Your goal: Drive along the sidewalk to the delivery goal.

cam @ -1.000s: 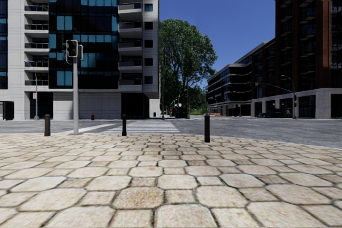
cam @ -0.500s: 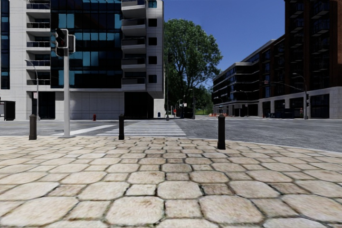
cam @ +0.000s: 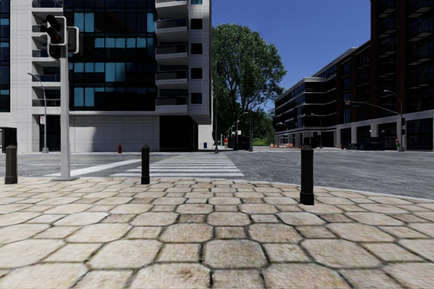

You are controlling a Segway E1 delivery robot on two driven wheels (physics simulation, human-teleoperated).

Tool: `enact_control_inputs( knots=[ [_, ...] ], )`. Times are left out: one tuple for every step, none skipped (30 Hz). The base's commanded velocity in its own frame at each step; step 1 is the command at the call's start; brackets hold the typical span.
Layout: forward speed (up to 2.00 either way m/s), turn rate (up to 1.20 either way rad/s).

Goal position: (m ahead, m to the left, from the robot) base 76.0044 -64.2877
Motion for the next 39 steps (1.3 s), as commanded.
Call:
enact_control_inputs(
  knots=[
    [2.0, 0.0],
    [2.0, 0.0],
    [2.0, 0.0],
    [2.0, 0.0],
    [2.0, 0.0],
    [2.0, 0.0],
    [2.0, 0.0],
    [2.0, 0.0],
    [2.0, 0.0],
    [2.0, 0.0],
    [2.0, 0.0],
    [2.0, 0.0],
    [2.0, 0.0],
    [2.0, 0.0],
    [2.0, 0.0],
    [2.0, 0.0],
    [2.0, 0.0],
    [2.0, 0.0],
    [2.0, 0.0],
    [2.0, 0.0],
    [2.0, 0.0],
    [2.0, 0.0],
    [2.0, 0.0],
    [2.0, 0.0],
    [2.0, 0.0],
    [2.0, 0.0],
    [2.0, 0.0],
    [2.0, 0.0],
    [2.0, 0.0],
    [2.0, 0.0],
    [2.0, 0.0],
    [2.0, 0.0],
    [2.0, 0.0],
    [2.0, 0.0],
    [2.0, 0.0],
    [2.0, 0.0],
    [2.0, 0.0],
    [2.0, 0.0],
    [2.0, 0.0]
  ],
)
